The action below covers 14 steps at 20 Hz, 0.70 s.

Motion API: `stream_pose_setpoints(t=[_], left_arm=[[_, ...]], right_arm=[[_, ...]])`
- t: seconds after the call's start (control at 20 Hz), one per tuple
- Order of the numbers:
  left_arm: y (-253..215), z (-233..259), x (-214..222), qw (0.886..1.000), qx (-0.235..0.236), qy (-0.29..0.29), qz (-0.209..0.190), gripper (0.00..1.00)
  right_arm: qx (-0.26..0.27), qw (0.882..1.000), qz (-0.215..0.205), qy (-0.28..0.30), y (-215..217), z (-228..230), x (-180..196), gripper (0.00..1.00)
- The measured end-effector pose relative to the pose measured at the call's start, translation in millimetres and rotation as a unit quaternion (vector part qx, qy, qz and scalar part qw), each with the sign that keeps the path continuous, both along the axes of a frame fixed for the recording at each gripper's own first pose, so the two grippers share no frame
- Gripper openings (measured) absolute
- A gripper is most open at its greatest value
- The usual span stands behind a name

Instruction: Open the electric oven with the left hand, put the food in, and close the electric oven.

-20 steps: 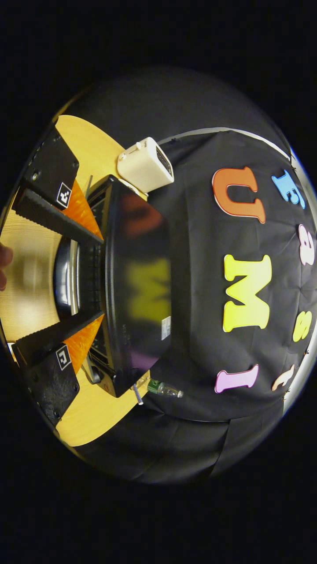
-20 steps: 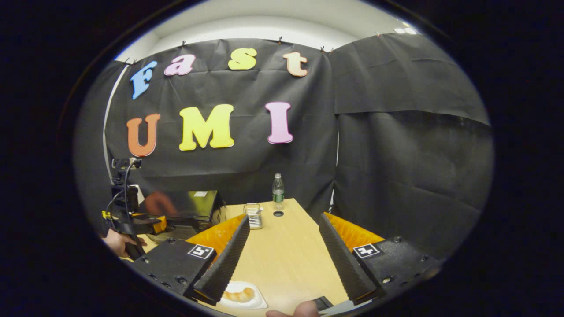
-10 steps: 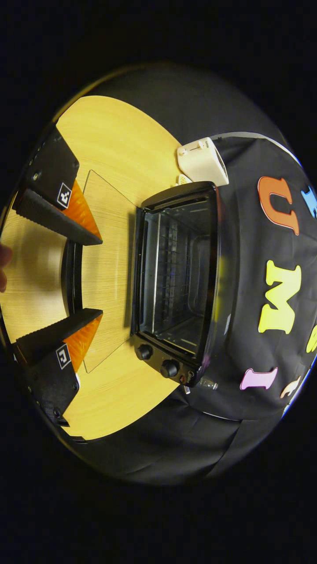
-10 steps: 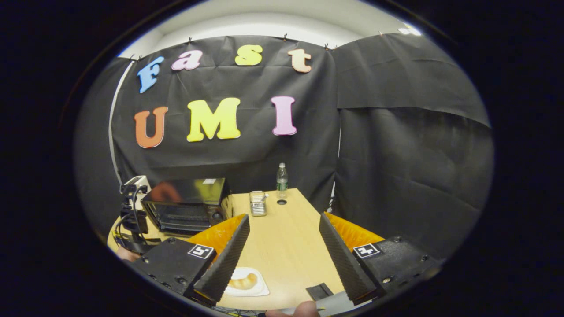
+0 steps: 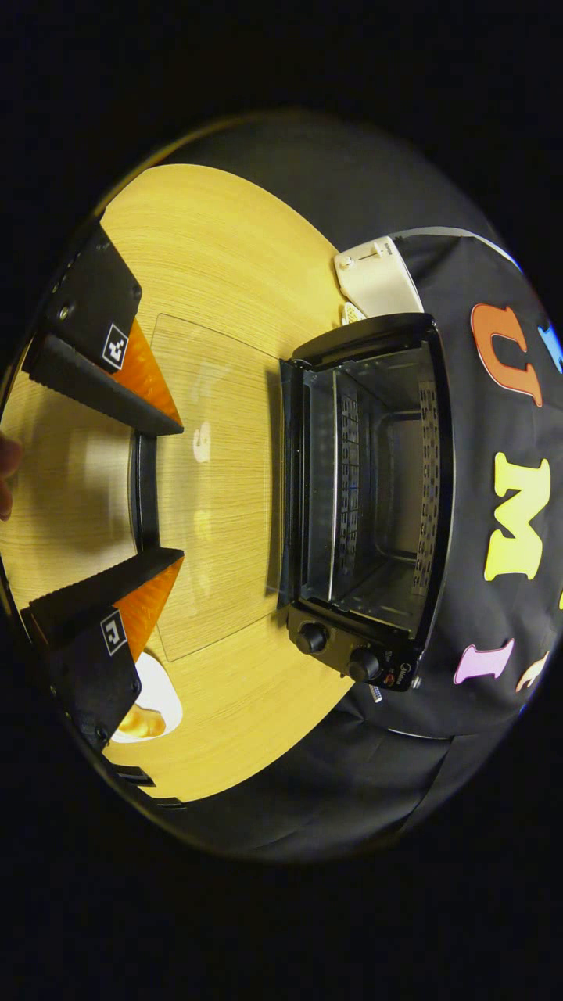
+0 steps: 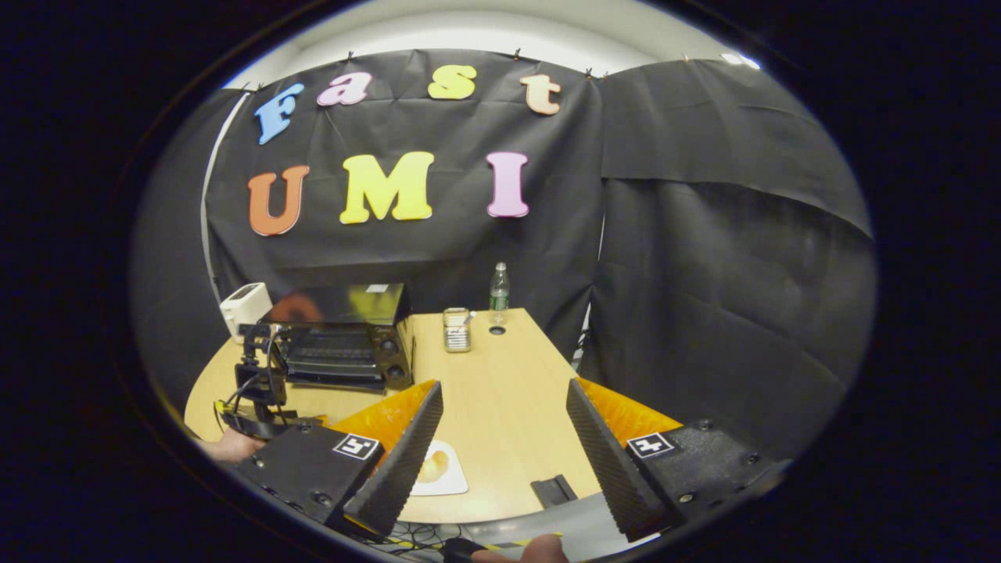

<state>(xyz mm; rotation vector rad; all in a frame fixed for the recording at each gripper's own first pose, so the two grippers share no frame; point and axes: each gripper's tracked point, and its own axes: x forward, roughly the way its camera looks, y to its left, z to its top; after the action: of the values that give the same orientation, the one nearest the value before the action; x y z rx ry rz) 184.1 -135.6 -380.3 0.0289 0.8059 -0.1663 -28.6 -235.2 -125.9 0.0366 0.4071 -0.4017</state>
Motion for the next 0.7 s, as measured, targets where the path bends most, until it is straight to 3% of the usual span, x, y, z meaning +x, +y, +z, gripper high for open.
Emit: stream_pose_setpoints(t=[0.35, 0.7], left_arm=[[9.3, 62.3, -17.4, 0.997, -0.011, -0.075, -0.025, 0.94], [35.4, 194.4, -72.0, 0.980, -0.018, -0.198, -0.001, 0.93]], right_arm=[[0.060, 0.995, 0.048, 0.059, 33.9, -50.4, 13.1, 0.98], [0.126, 0.981, 0.074, 0.124, 59.6, -133.0, 45.6, 0.99]])
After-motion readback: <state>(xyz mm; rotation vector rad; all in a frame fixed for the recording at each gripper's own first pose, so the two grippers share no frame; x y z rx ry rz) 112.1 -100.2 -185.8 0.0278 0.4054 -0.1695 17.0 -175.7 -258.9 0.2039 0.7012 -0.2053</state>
